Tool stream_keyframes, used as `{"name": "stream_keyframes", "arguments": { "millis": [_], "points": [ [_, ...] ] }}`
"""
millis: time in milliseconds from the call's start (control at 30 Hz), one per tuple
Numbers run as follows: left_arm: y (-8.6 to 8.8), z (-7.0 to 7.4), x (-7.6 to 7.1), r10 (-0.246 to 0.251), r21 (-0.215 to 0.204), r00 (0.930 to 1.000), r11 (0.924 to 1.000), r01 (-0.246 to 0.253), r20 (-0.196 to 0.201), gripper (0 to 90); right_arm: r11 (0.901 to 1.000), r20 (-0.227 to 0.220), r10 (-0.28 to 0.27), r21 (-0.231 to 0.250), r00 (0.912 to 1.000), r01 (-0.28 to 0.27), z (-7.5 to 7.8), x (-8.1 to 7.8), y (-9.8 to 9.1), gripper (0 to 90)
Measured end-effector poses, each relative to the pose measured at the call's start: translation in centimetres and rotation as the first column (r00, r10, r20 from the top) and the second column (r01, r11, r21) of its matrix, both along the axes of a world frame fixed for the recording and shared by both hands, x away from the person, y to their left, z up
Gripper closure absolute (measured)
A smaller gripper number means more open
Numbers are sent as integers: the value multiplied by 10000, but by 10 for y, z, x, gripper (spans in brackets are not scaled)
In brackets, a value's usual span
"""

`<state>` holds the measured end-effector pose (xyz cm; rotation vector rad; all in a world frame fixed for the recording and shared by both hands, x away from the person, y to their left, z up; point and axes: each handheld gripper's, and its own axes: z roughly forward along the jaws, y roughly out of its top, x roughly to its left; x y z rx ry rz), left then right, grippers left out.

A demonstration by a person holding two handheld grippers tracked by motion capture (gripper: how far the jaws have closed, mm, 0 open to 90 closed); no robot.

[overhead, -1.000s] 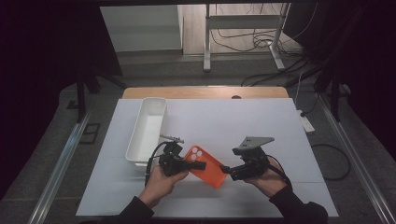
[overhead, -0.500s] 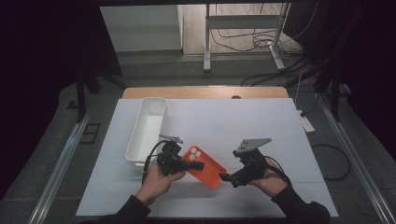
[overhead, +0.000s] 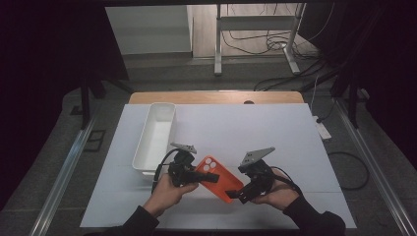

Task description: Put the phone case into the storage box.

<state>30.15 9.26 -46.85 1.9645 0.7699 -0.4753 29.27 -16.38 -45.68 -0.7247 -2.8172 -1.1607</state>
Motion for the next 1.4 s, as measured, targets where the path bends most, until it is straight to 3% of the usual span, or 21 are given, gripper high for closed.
{"name": "stream_keyframes", "arguments": {
  "millis": [200, 300, 533, 567, 600, 633, 867, 933, 1067, 1200, 1267, 1400],
  "points": [
    [-4, 2, -2, -312, -174, 9994, 9994, 315, 171, 846, 9996, -75, 259, -121, 9996, -260, -2, -1, 4, 69],
    [-5, 4, -3, -460, -251, 9987, 9986, 466, 240, 846, 9986, -93, 507, -115, 9987, -508, -2, -2, 6, 139],
    [-7, 6, -5, -708, -360, 9964, 9967, 725, 476, 845, 9936, -510, 1127, 6, 9923, -1128, -2, -4, 6, 402],
    [-7, 6, -5, -708, -360, 9964, 9967, 725, 476, 845, 9936, -510, 1127, 6, 9923, -1128, -2, -4, 6, 402],
    [-7, 5, -5, -692, -399, 9965, 9967, 711, 479, 844, 9908, -607, 1353, 80, 9890, -1350, -1, -4, 6, 502],
    [-7, 5, -5, -692, -399, 9965, 9967, 711, 479, 844, 9894, -618, 1453, 145, 9875, -1447, -1, -5, 6, 536],
    [-7, 3, -5, -817, -504, 9944, 9951, 852, 674, 817, 9862, -1010, 1652, 305, 9811, -1630, 0, -2, 2, 700],
    [-8, 2, -5, -844, -639, 9941, 9940, 887, 680, 734, 9836, -1090, 1804, 283, 9775, -1783, 0, 0, 0, 809],
    [-10, 3, -6, -624, -411, 9940, 9970, 663, 898, 666, 9797, -1031, 2003, 152, 9743, -1998, 0, 0, 0, 841],
    [-7, 4, -5, -84, -334, 9955, 9994, 116, 945, 505, 9860, -575, 1666, 86, 9843, -1664, 5, -3, 2, 849],
    [-8, 6, -6, 101, -189, 9928, 9998, -79, 1190, 378, 9905, -367, 1371, 171, 9899, -1365, 8, -2, 0, 849],
    [-8, 8, -6, 372, 39, 9858, 9993, -384, 1637, 212, 9934, -142, 1118, 286, 9936, -1113, 10, -1, -5, 848]
  ]
}}
